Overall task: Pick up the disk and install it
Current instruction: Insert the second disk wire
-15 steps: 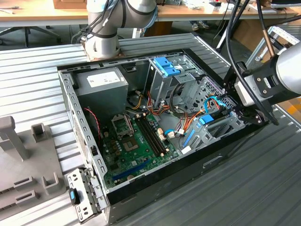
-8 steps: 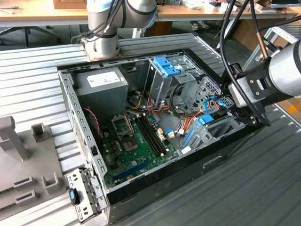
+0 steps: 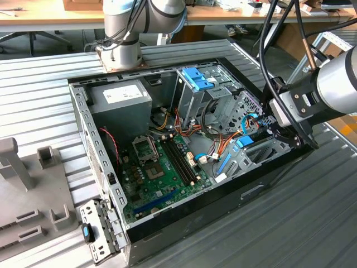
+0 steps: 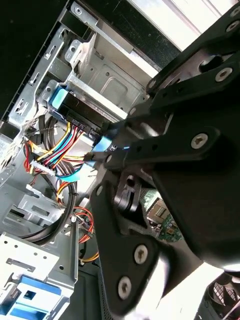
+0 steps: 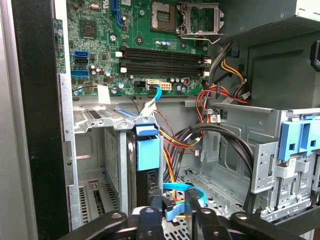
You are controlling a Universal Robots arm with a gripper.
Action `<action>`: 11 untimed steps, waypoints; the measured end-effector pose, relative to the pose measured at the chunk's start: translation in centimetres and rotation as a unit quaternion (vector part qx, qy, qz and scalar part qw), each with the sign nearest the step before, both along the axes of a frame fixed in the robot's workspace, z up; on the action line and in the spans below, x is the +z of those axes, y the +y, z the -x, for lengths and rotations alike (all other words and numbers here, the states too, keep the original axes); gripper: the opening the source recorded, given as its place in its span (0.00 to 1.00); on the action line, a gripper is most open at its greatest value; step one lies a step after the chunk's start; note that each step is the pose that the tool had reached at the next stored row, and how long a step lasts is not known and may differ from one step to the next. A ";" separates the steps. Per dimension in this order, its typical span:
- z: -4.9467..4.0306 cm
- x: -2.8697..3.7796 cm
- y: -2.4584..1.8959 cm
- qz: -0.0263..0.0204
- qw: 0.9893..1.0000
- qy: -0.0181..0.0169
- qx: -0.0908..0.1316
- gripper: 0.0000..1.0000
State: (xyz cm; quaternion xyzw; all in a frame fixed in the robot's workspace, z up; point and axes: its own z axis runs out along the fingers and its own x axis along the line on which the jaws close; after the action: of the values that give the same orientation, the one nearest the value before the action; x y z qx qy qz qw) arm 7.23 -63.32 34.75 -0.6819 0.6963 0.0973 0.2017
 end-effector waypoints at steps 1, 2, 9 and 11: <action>0.00 0.00 0.00 0.000 1.000 0.000 0.000 0.27; 0.00 0.00 0.00 0.000 1.000 0.000 0.000 0.16; 0.00 0.00 0.00 0.000 1.000 0.000 0.000 0.16; -0.01 0.01 0.08 0.022 1.000 0.000 0.000 0.16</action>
State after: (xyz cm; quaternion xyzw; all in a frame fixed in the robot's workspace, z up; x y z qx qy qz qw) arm 7.24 -63.24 34.76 -0.6863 0.6981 0.0820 0.1869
